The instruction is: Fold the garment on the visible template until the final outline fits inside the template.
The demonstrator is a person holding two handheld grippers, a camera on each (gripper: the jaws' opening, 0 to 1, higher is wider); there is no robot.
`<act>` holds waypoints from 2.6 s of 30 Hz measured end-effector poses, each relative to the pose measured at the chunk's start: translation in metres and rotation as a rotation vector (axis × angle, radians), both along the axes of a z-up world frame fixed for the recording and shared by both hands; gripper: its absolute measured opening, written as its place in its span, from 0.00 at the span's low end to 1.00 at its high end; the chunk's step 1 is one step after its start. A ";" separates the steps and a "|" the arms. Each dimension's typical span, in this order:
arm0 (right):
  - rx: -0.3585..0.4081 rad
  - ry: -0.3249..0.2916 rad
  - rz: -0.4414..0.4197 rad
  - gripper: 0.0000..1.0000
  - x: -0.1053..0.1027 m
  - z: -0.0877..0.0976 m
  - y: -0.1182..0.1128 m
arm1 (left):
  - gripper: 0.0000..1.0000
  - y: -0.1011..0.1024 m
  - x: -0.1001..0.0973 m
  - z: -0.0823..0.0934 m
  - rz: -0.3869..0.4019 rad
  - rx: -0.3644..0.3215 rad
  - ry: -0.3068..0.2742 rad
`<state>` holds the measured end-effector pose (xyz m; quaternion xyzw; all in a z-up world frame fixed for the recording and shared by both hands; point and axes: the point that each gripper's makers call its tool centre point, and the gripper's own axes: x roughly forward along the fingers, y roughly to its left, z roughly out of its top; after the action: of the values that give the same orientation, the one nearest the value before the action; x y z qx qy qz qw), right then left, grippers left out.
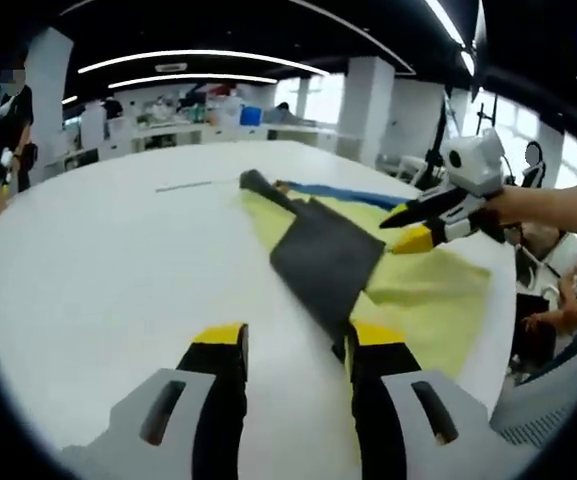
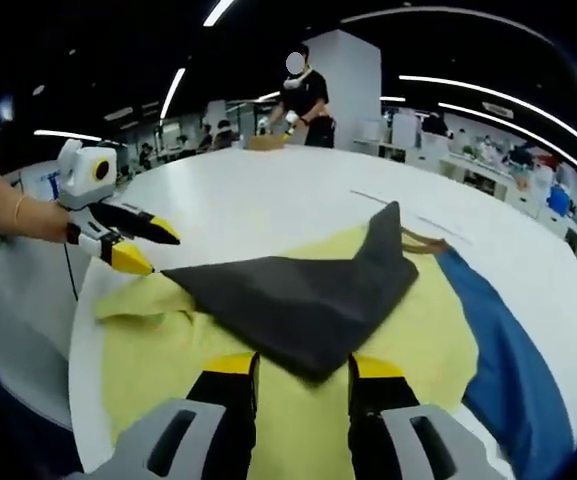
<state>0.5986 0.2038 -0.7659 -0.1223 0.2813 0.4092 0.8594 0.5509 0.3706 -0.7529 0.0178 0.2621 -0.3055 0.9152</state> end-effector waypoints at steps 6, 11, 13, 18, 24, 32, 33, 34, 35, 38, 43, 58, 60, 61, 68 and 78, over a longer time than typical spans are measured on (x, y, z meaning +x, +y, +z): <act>-0.078 -0.023 0.022 0.21 0.001 -0.015 -0.003 | 0.32 -0.007 -0.005 -0.006 -0.016 -0.006 0.022; -0.085 -0.029 0.009 0.14 0.003 -0.018 -0.005 | 0.27 -0.012 -0.004 -0.013 -0.017 -0.005 0.043; -0.096 -0.047 0.006 0.11 0.005 -0.018 -0.006 | 0.22 -0.013 -0.004 -0.016 -0.015 -0.005 0.054; -0.104 -0.064 -0.001 0.03 0.007 -0.018 -0.007 | 0.08 -0.017 -0.007 -0.019 0.008 -0.074 0.127; -0.087 -0.104 0.000 0.00 0.008 -0.008 -0.004 | 0.00 -0.016 -0.006 -0.012 0.019 -0.097 0.109; -0.053 -0.122 -0.013 0.00 0.010 0.002 -0.001 | 0.00 -0.010 0.001 0.009 0.049 -0.126 0.059; -0.045 -0.123 -0.017 0.00 0.010 0.004 -0.001 | 0.00 -0.009 0.002 0.011 0.052 -0.127 0.054; -0.043 -0.124 -0.018 0.00 0.010 0.005 0.000 | 0.00 -0.008 0.003 0.013 0.056 -0.130 0.049; -0.039 -0.124 -0.022 0.00 0.011 0.006 -0.001 | 0.00 -0.007 0.004 0.016 0.062 -0.139 0.043; -0.016 -0.121 -0.041 0.00 0.012 0.011 -0.001 | 0.00 -0.007 0.005 0.023 0.074 -0.163 0.042; 0.037 -0.123 -0.065 0.00 0.015 0.024 0.001 | 0.00 -0.005 0.009 0.034 0.075 -0.162 0.010; 0.086 -0.146 -0.050 0.00 0.018 0.047 0.018 | 0.00 0.018 0.025 0.075 0.151 -0.194 -0.084; 0.097 -0.146 -0.037 0.00 0.017 0.049 0.023 | 0.00 0.023 0.026 0.077 0.165 -0.189 -0.095; 0.104 -0.141 -0.032 0.00 0.016 0.049 0.024 | 0.00 0.026 0.027 0.079 0.176 -0.183 -0.105; 0.139 -0.107 -0.020 0.00 0.011 0.050 0.033 | 0.00 0.044 0.031 0.080 0.220 -0.151 -0.126; 0.087 -0.087 -0.032 0.00 0.007 0.034 0.026 | 0.00 0.022 0.008 0.047 0.121 -0.091 -0.031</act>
<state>0.6061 0.2294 -0.7324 -0.0981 0.2276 0.4013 0.8818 0.5590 0.3930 -0.7058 -0.0350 0.2341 -0.2609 0.9359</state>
